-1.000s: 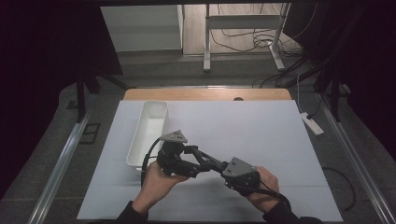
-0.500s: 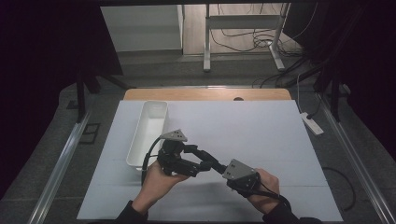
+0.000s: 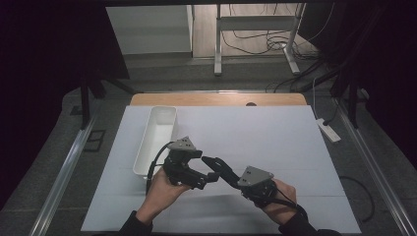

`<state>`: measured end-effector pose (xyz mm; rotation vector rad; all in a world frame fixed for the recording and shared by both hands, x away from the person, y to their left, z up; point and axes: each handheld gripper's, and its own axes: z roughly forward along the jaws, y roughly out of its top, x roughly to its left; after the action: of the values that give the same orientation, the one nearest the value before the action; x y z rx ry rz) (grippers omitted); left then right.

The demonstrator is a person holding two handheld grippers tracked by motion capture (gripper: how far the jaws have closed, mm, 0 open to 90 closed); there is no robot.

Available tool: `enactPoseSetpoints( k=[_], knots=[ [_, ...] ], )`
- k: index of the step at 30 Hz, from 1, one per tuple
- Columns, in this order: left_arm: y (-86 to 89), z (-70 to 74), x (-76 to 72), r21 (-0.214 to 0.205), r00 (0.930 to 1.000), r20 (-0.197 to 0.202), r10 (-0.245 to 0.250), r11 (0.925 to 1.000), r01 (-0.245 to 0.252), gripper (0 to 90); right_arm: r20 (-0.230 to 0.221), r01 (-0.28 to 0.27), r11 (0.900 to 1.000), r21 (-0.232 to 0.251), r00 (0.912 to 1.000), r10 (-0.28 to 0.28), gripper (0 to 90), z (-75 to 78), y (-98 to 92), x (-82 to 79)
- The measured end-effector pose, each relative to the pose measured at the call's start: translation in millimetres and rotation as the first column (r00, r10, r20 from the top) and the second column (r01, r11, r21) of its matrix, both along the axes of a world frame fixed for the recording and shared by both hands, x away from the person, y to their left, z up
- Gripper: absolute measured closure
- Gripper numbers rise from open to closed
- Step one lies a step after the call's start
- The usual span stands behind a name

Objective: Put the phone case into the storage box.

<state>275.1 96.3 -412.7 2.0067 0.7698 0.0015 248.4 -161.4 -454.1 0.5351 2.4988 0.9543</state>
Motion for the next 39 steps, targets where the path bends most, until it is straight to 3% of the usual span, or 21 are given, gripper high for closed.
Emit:
enactPoseSetpoints(
  k=[5,11,17,19,20,25,29,34,39],
  knots=[
    [5.1,-0.4,-0.3,0.003,0.9997,0.016,-0.017,0.9999,0.017,0.0,-0.049,-0.03,0.9991,0.03,0.9983,0.032,85.4,2.2,-5.3,2.0],
    [7.3,-1.4,-3.7,0.038,0.9955,0.08,-0.05,0.9981,0.047,0.0,-0.13,-0.084,0.9922,0.092,0.9869,0.096,85.4,4.2,-16.8,6.4],
    [11.7,-4.7,-4.2,0.007,0.9878,0.125,-0.094,0.9956,0.094,0.0,-0.214,-0.1,0.9763,0.192,0.9665,0.141,85.5,6.0,-28.6,13.3],
    [12.7,-5.0,-4.0,-0.002,0.9875,0.127,-0.094,0.9955,0.095,0.0,-0.262,-0.105,0.9693,0.223,0.9511,0.163,85.5,6.4,-32.2,16.8],
    [13.7,-5.3,-3.7,-0.01,0.9866,0.131,-0.096,0.9951,0.099,0.0,-0.262,-0.105,0.9693,0.223,0.9511,0.163,85.5,6.4,-32.2,16.8],
    [16.4,-7.1,-4.0,-0.004,0.9797,0.165,-0.115,0.9931,0.117,0.0,-0.289,-0.141,0.9584,0.248,0.9337,0.212,85.6,6.9,-34.0,17.0],
    [17.2,-8.1,-3.8,-0.018,0.9784,0.168,-0.12,0.9921,0.124,0.0,-0.3,-0.159,0.9542,0.254,0.9249,0.234,85.6,6.4,-32.4,15.8],
    [16.5,-8.6,-3.8,-0.011,0.9819,0.143,-0.124,0.9918,0.127,0.0,-0.312,-0.168,0.9478,0.271,0.9163,0.252,85.7,6.1,-30.7,14.8],
    [17.4,-7.5,-4.5,-0.045,0.9857,0.135,-0.1,0.9932,0.107,3.5,-0.314,-0.177,0.9453,0.274,0.9124,0.262,85.7,5.5,-28.1,13.3]
  ],
)
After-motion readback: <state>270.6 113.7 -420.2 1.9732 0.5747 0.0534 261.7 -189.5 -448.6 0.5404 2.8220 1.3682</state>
